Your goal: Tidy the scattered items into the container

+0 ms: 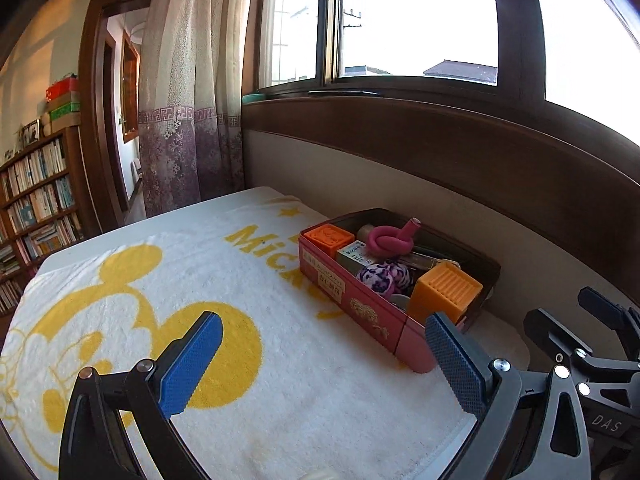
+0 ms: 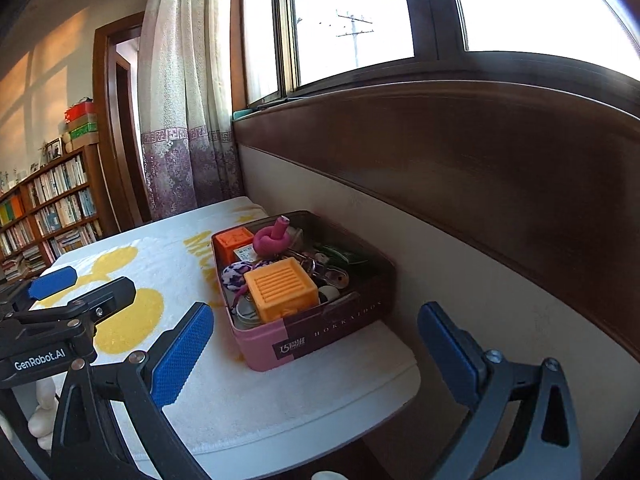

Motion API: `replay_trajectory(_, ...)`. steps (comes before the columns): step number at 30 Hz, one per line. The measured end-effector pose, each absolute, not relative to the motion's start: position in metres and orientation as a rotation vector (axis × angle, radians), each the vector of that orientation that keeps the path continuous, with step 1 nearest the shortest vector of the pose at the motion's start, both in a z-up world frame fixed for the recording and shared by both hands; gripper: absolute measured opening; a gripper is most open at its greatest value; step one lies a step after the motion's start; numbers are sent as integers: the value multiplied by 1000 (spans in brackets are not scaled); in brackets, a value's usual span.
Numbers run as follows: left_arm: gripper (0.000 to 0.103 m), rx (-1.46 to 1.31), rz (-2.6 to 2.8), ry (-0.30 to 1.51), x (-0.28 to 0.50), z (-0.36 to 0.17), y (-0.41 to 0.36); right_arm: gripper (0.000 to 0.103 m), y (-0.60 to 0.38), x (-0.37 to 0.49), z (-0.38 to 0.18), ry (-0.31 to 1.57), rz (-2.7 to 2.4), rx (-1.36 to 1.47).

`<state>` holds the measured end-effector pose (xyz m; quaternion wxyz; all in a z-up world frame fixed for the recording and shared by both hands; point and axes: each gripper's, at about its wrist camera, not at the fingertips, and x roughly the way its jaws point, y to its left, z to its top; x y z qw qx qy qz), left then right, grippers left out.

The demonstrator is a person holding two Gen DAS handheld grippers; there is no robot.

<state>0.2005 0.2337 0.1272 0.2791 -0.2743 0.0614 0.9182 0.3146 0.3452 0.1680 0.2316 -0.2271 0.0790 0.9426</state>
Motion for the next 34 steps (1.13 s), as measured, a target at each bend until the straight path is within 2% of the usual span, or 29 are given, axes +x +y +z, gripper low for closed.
replay_trajectory(34,102,-807,2410,264,197,110,259,102,362,310,157,159,2510,-685)
